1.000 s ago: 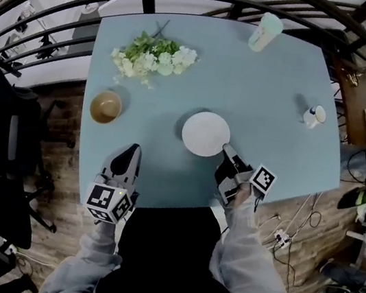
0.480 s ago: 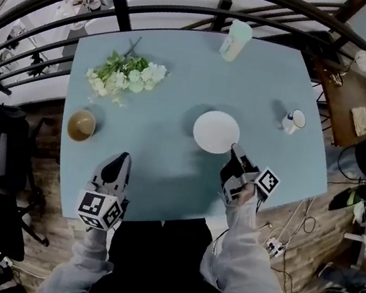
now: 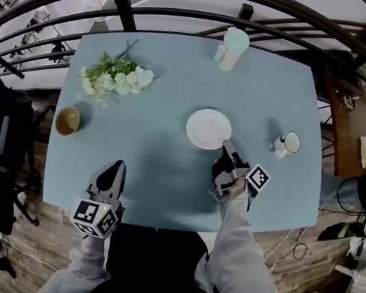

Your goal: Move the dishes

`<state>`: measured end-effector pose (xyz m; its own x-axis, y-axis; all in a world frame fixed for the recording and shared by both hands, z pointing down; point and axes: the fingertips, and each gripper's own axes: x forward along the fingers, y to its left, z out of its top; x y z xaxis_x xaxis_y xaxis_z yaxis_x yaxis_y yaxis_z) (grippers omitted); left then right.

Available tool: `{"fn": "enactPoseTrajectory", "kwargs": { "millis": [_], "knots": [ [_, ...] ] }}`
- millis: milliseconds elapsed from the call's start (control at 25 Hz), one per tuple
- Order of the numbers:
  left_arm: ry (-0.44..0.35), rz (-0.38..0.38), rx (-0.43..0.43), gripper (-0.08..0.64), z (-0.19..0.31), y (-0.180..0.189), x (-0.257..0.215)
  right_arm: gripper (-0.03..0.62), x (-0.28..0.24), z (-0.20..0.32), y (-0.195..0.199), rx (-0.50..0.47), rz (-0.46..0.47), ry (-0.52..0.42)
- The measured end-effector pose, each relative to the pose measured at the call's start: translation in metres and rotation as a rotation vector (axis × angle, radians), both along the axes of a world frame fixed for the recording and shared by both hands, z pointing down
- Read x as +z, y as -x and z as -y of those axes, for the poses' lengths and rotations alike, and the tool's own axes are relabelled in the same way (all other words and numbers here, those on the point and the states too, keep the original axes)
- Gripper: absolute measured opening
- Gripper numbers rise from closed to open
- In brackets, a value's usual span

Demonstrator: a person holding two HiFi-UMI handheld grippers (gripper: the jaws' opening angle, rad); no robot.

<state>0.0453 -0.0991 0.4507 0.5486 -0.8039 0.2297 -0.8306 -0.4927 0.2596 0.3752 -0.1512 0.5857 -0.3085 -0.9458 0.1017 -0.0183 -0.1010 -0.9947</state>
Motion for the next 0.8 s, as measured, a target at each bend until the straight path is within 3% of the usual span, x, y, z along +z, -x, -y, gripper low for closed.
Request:
{"fn": "enactPoseTrajectory", "kwargs": {
  "millis": [360, 600, 800],
  "knots": [
    [0.006, 0.012, -0.156, 0.017, -0.026, -0.030, 0.009, 0.021, 0.015, 0.039, 0.003, -0.078, 0.039, 0.029],
    [0.018, 0.038, -0.148, 0.017, -0.040, -0.045, 0.011, 0.020, 0.021, 0.031, 0.007, -0.098, 0.003, 0.083],
    [0.022, 0.008, -0.150, 0.017, -0.033, -0.039, 0.009, 0.020, 0.029, 0.012, 0.011, -0.101, -0.044, 0.156]
  ]
}}
